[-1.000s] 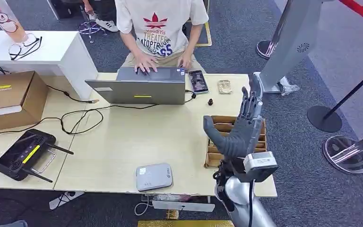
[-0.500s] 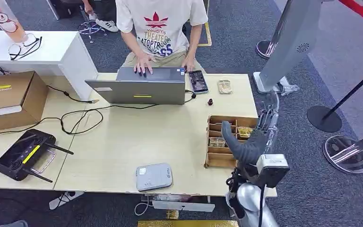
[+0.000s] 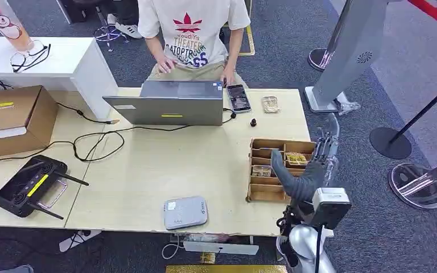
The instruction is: Pass the card to the sensor for recognition and then transmit it.
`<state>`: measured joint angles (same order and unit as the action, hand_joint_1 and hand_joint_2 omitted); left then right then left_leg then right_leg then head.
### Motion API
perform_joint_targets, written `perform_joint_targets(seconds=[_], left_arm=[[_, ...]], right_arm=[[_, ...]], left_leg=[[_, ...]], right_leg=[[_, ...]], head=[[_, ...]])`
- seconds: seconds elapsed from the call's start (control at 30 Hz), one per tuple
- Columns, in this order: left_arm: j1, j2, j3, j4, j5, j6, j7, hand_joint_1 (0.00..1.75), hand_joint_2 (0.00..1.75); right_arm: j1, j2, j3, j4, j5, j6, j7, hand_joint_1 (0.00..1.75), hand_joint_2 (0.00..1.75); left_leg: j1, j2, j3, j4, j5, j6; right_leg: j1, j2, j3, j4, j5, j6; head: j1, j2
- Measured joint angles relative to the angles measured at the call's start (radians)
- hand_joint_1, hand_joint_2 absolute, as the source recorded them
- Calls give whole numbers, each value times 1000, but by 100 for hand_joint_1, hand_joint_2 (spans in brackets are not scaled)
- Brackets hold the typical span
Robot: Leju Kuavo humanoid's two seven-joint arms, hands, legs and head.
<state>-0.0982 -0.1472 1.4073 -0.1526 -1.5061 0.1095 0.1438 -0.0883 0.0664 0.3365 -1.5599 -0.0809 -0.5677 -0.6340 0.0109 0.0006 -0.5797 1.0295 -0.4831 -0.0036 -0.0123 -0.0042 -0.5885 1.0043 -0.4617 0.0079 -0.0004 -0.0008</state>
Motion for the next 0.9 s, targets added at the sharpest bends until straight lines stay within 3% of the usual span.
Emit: perform_joint_targets(seconds=[0.03,0.07,0.23,0.27,0.9], left_arm=[[0,-3,0,0,0,4,0,0,0],[0,-5,0,0,0,9,0,0,0],[0,-10,0,0,1,9,0,0,0],[0,-10,0,0,1,9,0,0,0],[1,-11,0,0,20,0,24,0,0]], right_arm=[[5,0,-3,-1,3,5,4,0,175],[10,0,-9,-2,5,15,8,0,0],[35,0,-28,-12,23,34,36,0,0],[41,0,-31,-17,31,37,44,0,175],[141,-1,-127,-89,183,95,140,0,175]], left_leg=[[0,0,0,0,0,0],[0,0,0,0,0,0],[0,0,0,0,0,0],[0,0,0,0,0,0],[0,0,0,0,0,0]], right_leg=[[0,0,0,0,0,0],[0,0,0,0,0,0],[0,0,0,0,0,0],[0,0,0,0,0,0],[0,0,0,0,0,0]], head=[[-1,0],[0,0],[0,0],[0,0],[0,0]])
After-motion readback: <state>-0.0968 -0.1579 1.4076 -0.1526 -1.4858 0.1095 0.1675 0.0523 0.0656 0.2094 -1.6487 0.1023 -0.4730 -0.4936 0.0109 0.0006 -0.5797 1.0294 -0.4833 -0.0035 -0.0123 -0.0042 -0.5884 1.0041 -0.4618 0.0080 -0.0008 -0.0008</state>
